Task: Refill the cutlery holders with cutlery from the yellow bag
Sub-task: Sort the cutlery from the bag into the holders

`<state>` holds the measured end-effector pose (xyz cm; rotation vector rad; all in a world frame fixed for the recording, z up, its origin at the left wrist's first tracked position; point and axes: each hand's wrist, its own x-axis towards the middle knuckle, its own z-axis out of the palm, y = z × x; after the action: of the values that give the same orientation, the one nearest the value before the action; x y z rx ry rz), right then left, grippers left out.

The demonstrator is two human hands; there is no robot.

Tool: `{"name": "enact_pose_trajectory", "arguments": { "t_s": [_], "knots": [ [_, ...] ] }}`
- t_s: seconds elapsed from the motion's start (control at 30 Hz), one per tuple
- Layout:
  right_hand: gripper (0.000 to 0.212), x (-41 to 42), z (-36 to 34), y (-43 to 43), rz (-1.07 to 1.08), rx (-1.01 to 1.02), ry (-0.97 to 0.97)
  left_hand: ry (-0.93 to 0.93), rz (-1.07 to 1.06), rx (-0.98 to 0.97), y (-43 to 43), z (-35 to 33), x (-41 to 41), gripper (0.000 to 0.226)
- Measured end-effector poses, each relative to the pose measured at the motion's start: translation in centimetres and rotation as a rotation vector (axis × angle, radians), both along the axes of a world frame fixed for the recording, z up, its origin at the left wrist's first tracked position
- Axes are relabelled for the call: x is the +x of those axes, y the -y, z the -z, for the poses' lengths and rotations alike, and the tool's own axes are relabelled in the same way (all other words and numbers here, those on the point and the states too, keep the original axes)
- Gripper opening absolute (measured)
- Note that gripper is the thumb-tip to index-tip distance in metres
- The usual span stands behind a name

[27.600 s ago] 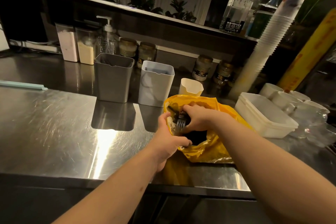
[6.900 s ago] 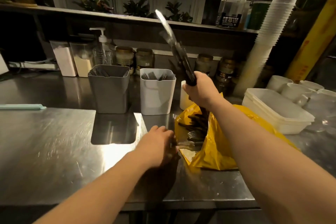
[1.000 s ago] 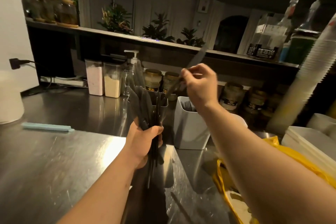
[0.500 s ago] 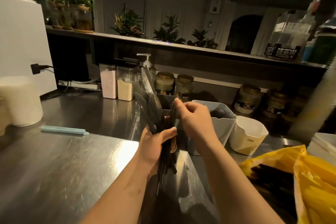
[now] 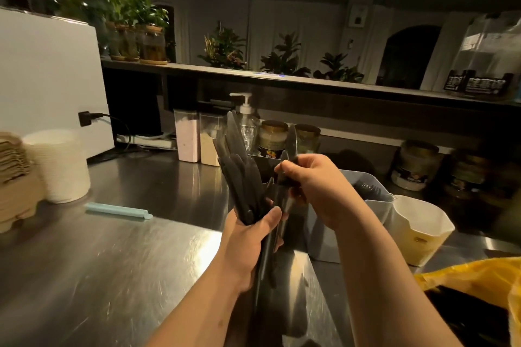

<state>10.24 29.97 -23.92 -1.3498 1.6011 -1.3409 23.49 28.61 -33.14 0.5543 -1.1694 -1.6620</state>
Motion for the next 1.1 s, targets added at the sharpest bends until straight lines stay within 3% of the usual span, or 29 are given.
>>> {"name": "enact_pose_trajectory", "arguments": {
  "t_s": [0.13,0.27,0.37,0.47,0.6,0.7,0.8,0.9,1.0,1.03,1.1],
  "knots": [
    [0.021,-0.7,-0.3,0.2,0.065,-0.077,0.131,0.065,-0.023,-0.053,0.3,0.2,0.2,0.008],
    [0.027,-1.0,0.5,-0.1,-0.127,0.027,0.238,0.049,-0.060,-0.053,0.4,0.3,-0.2,0.007],
    [0.015,-0.6,0.7,-0.3,-0.166,0.034,0.094,0.049,-0.107,-0.048,0.8,0.4,-0.1,0.005],
    [0.007,-0.3,-0.4,-0.9,-0.033,-0.105,-0.067,0.019,-0.107,-0.059,1.0,0.4,-0.1,0.011],
    [0.011,-0.8,-1.6,-1.1,0.121,-0.433,0.225,-0.018,-0.158,-0.051,1.6,0.8,0.0,0.021],
    [0.015,-1.4,-0.8,-0.4,0.286,-0.584,0.289,-0.001,-0.125,-0.034,1.6,1.1,0.1,0.022],
    [0.014,-1.6,0.6,0.7,0.335,-0.516,0.134,0.020,-0.084,-0.027,1.4,1.2,0.0,0.029],
    [0.007,-1.6,1.2,1.2,0.303,-0.256,-0.256,0.005,-0.052,-0.026,1.3,0.9,0.1,0.030],
    [0.046,-1.1,0.8,0.9,0.263,-0.070,-0.607,0.033,-0.037,-0.049,1.0,0.9,0.2,0.031],
    [0.057,-0.9,0.4,0.6,0.276,-0.057,-0.628,0.038,-0.039,-0.039,0.9,0.8,0.2,0.032],
    [0.055,-0.8,-0.1,-0.2,0.338,-0.155,-0.612,0.031,-0.035,0.000,1.1,0.8,0.1,0.040]
  ]
}}
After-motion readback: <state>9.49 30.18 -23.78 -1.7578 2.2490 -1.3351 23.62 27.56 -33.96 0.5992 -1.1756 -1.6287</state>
